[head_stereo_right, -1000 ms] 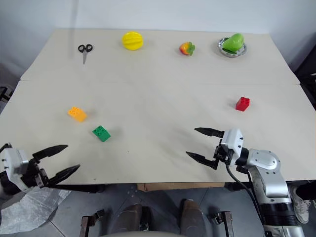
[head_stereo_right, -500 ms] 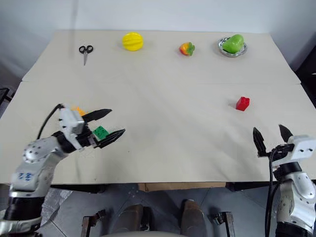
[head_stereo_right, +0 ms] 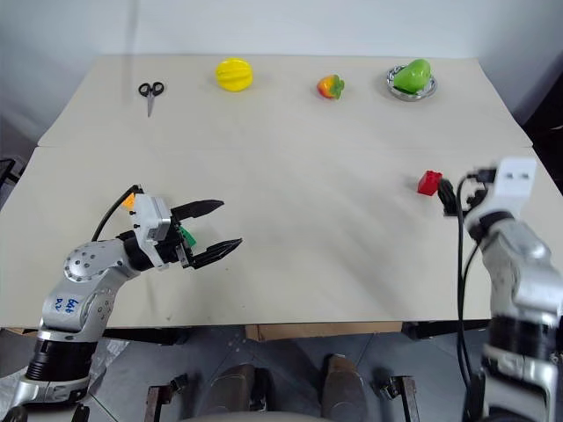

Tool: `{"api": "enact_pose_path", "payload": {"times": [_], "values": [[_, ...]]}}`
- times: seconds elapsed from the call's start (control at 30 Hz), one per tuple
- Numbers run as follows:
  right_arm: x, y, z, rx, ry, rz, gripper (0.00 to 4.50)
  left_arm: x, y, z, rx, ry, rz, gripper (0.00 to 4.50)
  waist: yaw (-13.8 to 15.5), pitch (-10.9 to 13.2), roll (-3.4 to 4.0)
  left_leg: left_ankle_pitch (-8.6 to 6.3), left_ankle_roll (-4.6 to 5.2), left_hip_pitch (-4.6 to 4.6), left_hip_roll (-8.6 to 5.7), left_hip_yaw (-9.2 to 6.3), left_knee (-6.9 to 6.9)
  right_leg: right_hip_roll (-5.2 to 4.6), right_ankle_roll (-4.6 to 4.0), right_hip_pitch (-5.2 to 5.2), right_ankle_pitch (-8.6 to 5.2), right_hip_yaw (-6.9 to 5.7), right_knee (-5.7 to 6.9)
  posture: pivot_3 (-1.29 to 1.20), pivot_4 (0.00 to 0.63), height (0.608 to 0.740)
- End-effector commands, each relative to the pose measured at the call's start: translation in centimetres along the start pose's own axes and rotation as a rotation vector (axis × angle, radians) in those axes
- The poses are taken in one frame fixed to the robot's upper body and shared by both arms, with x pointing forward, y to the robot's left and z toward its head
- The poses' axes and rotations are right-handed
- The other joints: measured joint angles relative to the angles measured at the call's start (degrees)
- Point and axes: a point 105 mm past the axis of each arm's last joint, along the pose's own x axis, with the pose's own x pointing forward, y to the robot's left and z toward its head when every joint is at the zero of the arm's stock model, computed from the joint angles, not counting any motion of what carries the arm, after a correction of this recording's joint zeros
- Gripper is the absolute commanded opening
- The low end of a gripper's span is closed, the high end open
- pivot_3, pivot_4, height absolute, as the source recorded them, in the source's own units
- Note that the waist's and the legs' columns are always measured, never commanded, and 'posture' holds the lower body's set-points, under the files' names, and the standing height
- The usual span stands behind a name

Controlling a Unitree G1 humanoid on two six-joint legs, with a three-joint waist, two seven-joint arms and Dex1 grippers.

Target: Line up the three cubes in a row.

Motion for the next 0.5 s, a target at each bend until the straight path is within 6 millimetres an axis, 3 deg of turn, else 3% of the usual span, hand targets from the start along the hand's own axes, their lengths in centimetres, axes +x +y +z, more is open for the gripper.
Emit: {"api": "enact_pose_path", "payload": {"times": [0.03,0.23,0.5], "values": [[1.0,-0.8,-0.8,0.04,0.069,-0.059,4.5,-0.1,0.1,1.6,0.006,-0.06,0.019,4.48,0.0,0.0,0.0,0.0,0.0,-0.01,-0.02,-0.03,-0.02,0.0,-0.01,0.0,0.0,-0.02,0.0,0.0,0.15,0.74],[2.6,0.3,-2.3,0.026,0.167,-0.031,4.5,-0.7,-0.2,1.3,0.007,-0.043,0.043,4.48,-0.3,0.0,0.0,-0.04,0.07,-0.1,-0.22,-0.03,-0.1,-0.03,0.0,-0.02,0.0,-0.08,-0.11,0.0,0.15,0.74],[3.5,2.1,-2.8,0.016,0.173,0.016,4.5,-0.5,-0.4,1.3,0.009,-0.045,0.053,4.48,-0.3,0.0,0.0,0.0,0.01,-0.1,-0.17,-0.04,-0.06,0.0,0.01,-0.01,0.0,-0.1,-0.09,0.0,0.15,0.74]]}}
